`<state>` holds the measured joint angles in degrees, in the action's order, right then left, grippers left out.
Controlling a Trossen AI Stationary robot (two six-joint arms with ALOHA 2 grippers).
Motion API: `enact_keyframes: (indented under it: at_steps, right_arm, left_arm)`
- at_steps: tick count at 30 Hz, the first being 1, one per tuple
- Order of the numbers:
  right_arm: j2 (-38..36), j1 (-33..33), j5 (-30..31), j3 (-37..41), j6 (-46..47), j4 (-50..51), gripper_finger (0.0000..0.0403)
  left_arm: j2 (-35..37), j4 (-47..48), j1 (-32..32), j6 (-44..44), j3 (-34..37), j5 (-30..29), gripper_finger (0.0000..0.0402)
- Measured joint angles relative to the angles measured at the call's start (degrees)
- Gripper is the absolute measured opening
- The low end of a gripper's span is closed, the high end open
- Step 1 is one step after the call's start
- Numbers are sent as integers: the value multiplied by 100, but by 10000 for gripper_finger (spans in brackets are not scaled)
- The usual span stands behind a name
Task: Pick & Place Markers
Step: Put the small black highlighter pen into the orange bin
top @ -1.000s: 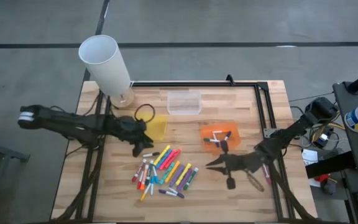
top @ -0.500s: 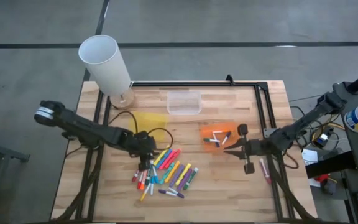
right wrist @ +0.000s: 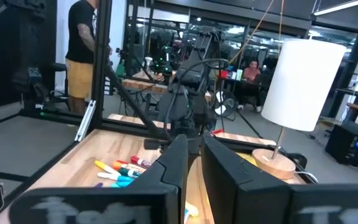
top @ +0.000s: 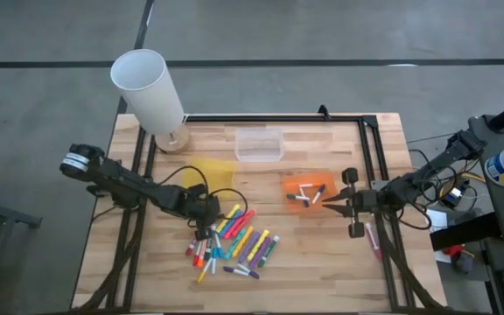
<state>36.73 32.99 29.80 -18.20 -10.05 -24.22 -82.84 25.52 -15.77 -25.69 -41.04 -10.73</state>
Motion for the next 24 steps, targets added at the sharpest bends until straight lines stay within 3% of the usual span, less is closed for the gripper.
enact_keyframes:
  at_steps: [10, 16, 24]
  right_arm:
    - [63, 0, 1, 0, -4, -4, 43]
    - [83, 0, 2, 2, -4, -1, 43]
    - [87, 0, 2, 2, -4, -1, 43]
  left_arm:
    - [-518, -53, -4, 9, -13, -118, 133]
    - [-485, -52, -4, -27, -14, -113, 128]
    - [-462, -127, 35, 98, -7, -29, 56]
